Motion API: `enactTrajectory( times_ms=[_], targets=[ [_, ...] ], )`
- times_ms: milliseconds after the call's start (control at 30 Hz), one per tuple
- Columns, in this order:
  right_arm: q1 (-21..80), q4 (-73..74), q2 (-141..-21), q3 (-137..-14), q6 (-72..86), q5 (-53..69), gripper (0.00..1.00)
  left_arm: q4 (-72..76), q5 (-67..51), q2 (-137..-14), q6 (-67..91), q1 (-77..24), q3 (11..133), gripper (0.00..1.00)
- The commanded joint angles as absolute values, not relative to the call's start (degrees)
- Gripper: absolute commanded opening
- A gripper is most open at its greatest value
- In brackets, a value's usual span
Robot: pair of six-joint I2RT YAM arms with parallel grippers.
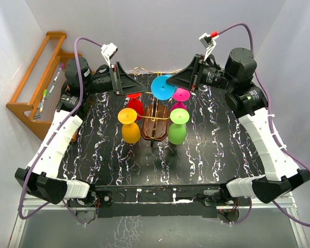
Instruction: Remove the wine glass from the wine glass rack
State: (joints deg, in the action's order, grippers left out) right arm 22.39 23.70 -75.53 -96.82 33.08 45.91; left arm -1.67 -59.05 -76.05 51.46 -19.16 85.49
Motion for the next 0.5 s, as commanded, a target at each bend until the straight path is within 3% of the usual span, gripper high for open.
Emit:
enactTrajectory(
  times_ms=[0, 200, 300, 467],
  targets=[
    [23.26, 13.80, -74.07, -99.90, 28.14, 48.65, 0.08, -1.66, -59.46, -72.49, 51.24, -19.34, 87.87, 0.62],
    [26.12, 15.06, -73.83, -101.74, 10.67, 46.29, 0.08, -3.43, -57.12, -68.40, 50.97, -19.34, 85.30, 0.62],
    [32.35, 19.47, -74.58, -101.65, -5.63, 42.04, 0.08, -9.43, -53.53, -65.89, 47.53, -19.35, 85.82, 0.61],
    [49.01, 8.07, -66.61, -81.30, -37.69, 24.76, 0.08, -23.23, -44.43, -60.46, 42.45, -19.29, 86.80, 0.59]
  ],
)
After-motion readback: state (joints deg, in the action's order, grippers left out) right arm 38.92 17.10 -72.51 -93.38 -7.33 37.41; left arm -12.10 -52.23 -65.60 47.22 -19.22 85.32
